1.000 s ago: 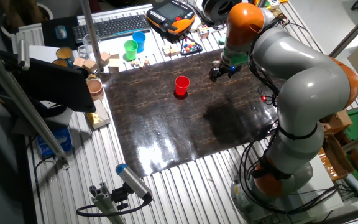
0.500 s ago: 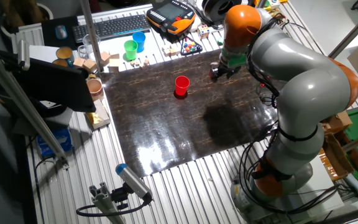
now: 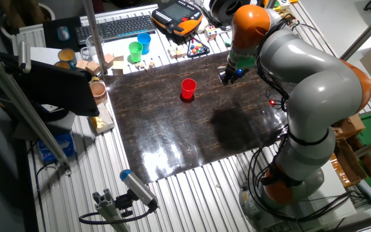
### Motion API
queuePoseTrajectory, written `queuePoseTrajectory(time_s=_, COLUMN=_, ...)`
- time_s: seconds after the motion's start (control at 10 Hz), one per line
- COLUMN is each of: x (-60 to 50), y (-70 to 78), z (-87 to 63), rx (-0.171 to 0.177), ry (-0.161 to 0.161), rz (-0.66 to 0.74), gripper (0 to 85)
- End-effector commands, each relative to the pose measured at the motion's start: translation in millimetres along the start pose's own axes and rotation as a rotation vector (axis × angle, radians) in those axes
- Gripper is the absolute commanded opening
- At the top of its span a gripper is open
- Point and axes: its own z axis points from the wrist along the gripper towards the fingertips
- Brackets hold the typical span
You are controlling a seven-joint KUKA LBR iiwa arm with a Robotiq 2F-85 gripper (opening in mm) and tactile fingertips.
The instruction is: Pick up the cup
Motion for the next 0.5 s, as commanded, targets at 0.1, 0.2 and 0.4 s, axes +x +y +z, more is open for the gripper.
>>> queuePoseTrajectory(time_s=0.1, x=-1.1, y=5.5, z=6.0, rx=0.003, ry=-0.002, rz=0.014, gripper=0.7)
queuePoseTrajectory(time_s=0.2, x=-2.6, y=9.0, z=10.3, rx=0.006, ry=-0.005, rz=0.024, gripper=0.7)
queuePoseTrajectory(time_s=0.4, x=-7.7, y=10.7, z=16.6, rx=-0.007, ry=0.007, rz=0.057, gripper=0.7)
